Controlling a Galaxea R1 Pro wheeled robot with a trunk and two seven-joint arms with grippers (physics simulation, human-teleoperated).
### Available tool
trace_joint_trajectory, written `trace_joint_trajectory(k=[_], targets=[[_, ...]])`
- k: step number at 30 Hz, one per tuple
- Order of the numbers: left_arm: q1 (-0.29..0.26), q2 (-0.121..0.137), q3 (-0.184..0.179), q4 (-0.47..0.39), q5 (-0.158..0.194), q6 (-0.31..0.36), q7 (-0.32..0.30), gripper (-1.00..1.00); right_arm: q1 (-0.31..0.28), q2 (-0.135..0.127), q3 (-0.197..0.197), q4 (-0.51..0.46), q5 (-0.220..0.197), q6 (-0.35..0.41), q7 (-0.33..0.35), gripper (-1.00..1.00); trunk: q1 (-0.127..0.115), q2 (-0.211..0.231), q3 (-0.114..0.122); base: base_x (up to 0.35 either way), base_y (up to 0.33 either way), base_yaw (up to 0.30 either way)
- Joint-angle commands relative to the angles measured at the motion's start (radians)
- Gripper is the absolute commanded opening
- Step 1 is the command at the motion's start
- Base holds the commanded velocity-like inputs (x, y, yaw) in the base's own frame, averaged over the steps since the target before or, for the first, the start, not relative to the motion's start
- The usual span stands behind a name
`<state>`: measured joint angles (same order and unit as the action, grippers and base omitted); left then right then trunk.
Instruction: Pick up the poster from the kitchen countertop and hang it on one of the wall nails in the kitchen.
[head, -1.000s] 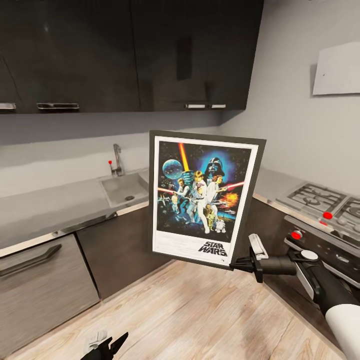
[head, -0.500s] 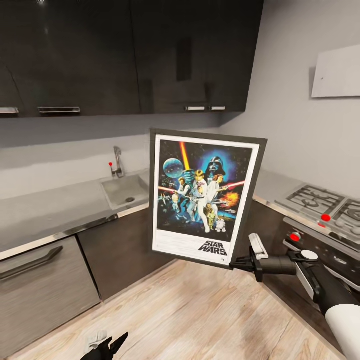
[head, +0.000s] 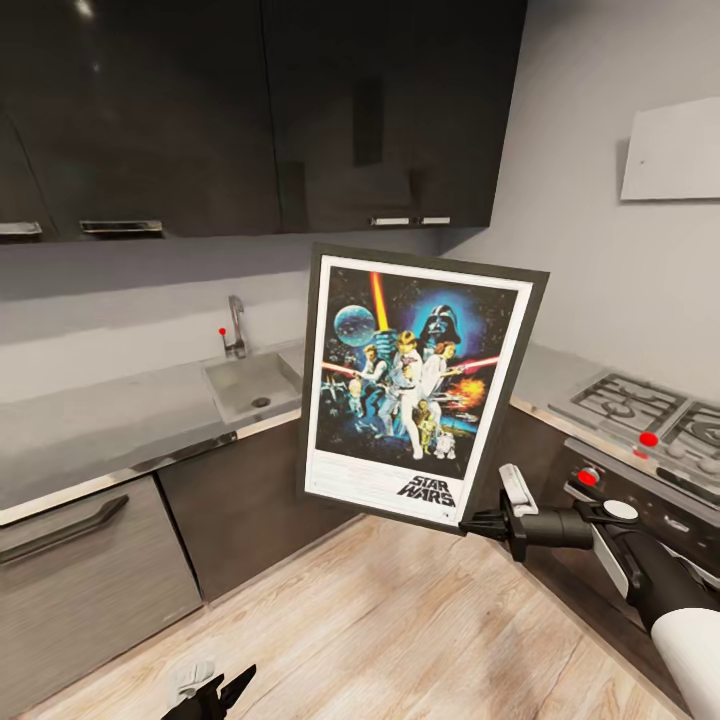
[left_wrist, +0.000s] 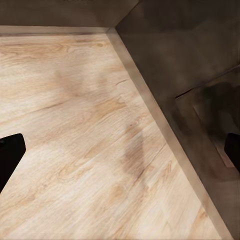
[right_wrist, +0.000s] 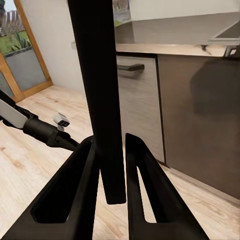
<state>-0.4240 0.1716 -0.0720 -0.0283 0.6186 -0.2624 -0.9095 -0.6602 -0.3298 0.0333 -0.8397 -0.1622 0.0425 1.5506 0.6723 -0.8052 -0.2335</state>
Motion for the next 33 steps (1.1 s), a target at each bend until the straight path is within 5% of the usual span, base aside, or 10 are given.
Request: trace_joint_trajectory(k=[1, 33], targets=[[-0.001, 0.000, -0.008, 0.001, 0.006, -0.006, -0.002, 1.00, -0.001, -0.001, 0.003, 0.001, -0.006, 0.008, 0.003, -1.00, -0.004, 0.006, 0.002, 0.000, 0.000, 0.000], [-0.001, -0.001, -0.008, 0.001, 0.006, -0.006, 0.034, 1.00, -0.001, -0.002, 0.003, 0.001, -0.007, 0.008, 0.003, -1.00, -0.126, 0.230, 0.102, 0.000, 0.000, 0.000]])
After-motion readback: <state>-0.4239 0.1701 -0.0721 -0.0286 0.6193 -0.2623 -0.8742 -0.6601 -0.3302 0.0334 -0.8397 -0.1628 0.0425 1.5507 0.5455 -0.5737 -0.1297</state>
